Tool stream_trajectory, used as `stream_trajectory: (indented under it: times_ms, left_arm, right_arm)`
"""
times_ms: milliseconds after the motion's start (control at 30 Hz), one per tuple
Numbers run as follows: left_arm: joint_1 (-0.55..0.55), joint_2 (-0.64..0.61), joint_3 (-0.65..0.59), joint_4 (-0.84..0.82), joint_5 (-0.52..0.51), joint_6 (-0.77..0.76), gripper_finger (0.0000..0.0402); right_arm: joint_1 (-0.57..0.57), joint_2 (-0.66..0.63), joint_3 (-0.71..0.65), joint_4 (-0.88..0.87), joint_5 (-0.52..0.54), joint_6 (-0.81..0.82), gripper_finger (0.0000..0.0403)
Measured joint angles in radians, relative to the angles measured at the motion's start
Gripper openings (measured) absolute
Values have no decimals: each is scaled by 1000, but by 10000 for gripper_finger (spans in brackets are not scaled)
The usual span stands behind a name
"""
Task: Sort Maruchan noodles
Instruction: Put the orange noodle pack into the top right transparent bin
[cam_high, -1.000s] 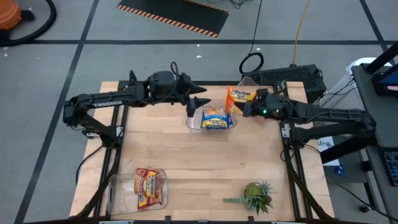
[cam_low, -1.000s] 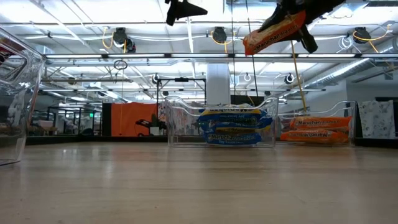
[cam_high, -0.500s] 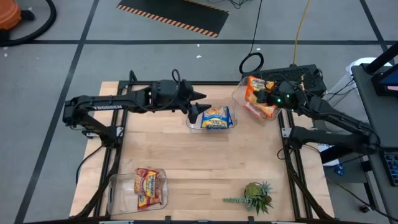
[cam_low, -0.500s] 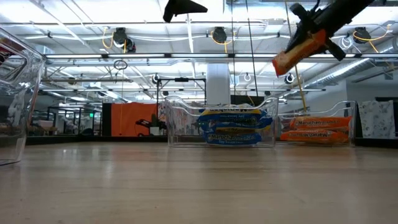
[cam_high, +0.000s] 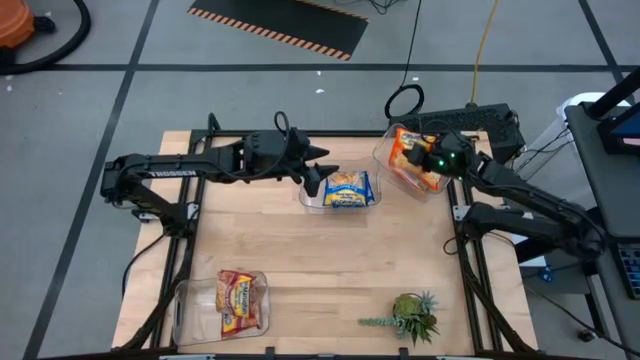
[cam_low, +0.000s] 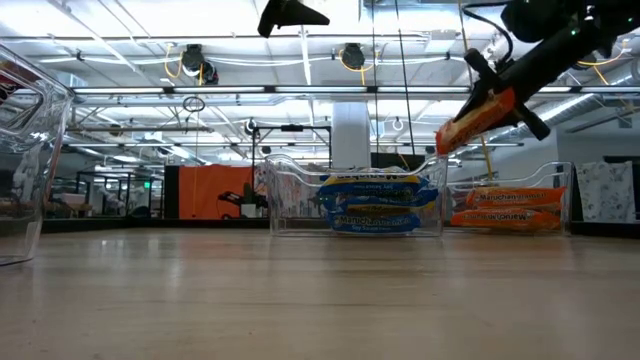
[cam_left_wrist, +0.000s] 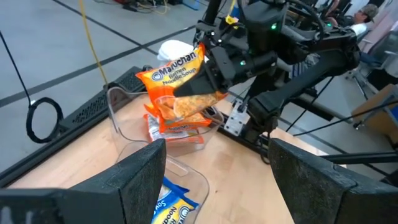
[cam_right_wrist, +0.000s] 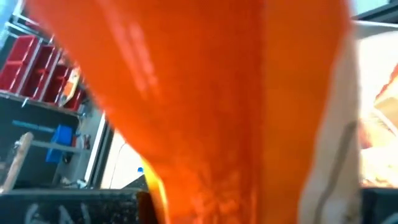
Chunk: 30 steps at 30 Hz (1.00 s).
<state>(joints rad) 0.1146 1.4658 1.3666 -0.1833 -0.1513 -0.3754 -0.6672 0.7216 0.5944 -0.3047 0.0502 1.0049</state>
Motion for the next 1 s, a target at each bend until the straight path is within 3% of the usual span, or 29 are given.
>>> stream_trajectory:
  times_ms: [533,800,1000]
  left_arm:
    - [-19,0,0,-17,3,6,285]
    - [-13,0,0,-18,62,56,285]
    - [-13,0,0,-24,73,51,285]
  right_arm:
    - [-123,0,-116,-49,11,74,145]
    - [-130,-25,-145,-14,1,78,199]
    - [-139,-79,-145,-13,57,86,258]
